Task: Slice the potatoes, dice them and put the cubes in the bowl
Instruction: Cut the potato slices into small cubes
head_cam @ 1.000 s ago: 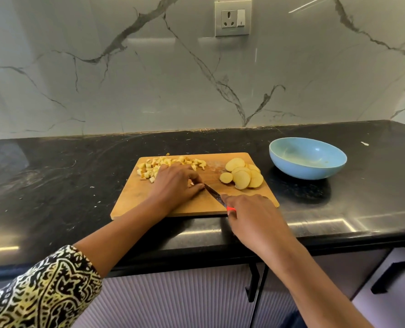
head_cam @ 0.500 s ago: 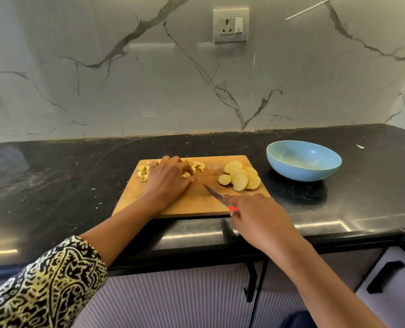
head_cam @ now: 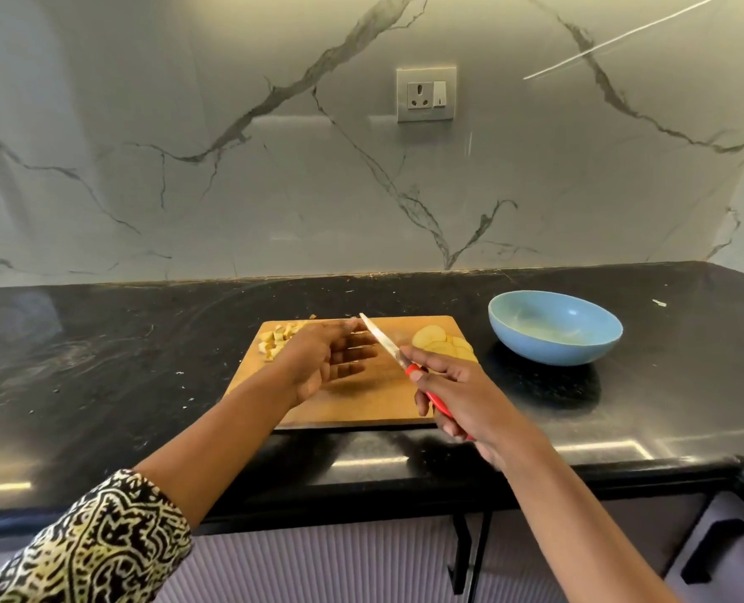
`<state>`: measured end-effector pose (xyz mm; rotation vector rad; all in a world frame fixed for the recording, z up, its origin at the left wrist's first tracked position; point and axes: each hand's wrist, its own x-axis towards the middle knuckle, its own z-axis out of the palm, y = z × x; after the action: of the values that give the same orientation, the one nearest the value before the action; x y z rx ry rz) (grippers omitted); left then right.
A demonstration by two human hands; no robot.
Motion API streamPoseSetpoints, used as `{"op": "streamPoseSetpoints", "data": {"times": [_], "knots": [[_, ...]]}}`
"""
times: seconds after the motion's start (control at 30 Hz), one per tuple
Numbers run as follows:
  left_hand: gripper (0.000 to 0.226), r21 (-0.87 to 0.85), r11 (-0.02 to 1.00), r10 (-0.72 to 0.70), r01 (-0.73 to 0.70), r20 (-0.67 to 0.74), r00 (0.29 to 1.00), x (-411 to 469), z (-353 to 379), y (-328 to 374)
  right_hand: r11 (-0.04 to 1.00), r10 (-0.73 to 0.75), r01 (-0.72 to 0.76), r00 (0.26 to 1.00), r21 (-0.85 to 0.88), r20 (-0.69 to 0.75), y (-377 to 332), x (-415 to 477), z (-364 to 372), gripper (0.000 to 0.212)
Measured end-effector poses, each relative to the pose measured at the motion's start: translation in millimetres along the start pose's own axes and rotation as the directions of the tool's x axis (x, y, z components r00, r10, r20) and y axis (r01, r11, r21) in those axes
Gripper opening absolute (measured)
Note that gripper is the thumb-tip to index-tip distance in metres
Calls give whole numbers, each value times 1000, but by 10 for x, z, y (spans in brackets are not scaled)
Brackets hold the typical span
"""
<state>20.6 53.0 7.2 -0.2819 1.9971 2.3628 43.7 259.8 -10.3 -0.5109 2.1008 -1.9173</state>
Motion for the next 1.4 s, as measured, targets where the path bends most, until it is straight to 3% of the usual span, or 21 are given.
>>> {"op": "streamPoseSetpoints", "data": {"times": [0.07, 0.23, 0.4, 0.47, 0.53, 0.6, 0.7, 0.8, 0.83, 0.9, 0.97, 1.13, 1.2, 1.4], "knots": [[22, -141, 989, -48, 49, 13, 999, -8, 9, 21, 999, 13, -14, 1000, 32, 19, 6, 41, 8, 34], [22, -230, 970, -88, 80, -24, 996, 26, -15, 7, 998, 45, -45, 999, 47, 17, 7, 130, 1, 34], [51, -249, 966, -98, 76, -77, 992, 60, -59, 57, 996, 34, -34, 999, 87, -8, 60, 200, -35, 33], [67, -165, 986, 13, -39, -155, 988, 146, -105, 103, 995, 3, 1, 999, 97, -36, 72, 225, -49, 33], [81, 121, 984, 156, -133, -204, 967, 193, -124, 190, 995, -43, 48, 997, 92, -62, 82, 229, -55, 33], [93, 404, 899, 239, -170, -129, 962, 205, -142, 257, 993, -88, 94, 992, 74, -90, 107, 226, -57, 34], [98, 442, 869, 272, -221, -53, 961, 280, -265, 290, 988, -145, 150, 978, 23, -151, 144, 233, -85, 37], [78, 435, 831, 367, -347, 40, 929, 294, -347, 240, 982, -182, 188, 956, 1, -229, 146, 257, -139, 39], [63, 512, 774, 391, -372, 75, 917, 285, -337, 209, 980, -193, 198, 947, -4, -257, 143, 266, -158, 39], [42, 737, 564, 386, -373, 163, 908, 289, -265, 131, 975, -209, 221, 924, 0, -319, 148, 281, -202, 39], [43, 862, 345, 331, -372, 259, 907, 298, -115, 42, 972, -213, 233, 902, 8, -376, 160, 288, -235, 40], [62, 925, -16, 209, -380, 374, 903, 475, 350, -139, 975, -214, 218, 888, -38, -408, 185, 264, -238, 41], [56, 929, -12, 235, -370, 363, 902, 529, 440, -165, 974, -225, 219, 887, -62, -402, 182, 253, -233, 41], [48, 902, 160, 330, -400, 333, 883, 396, 274, -99, 961, -258, 192, 884, -200, -391, 167, 216, -213, 41]]}}
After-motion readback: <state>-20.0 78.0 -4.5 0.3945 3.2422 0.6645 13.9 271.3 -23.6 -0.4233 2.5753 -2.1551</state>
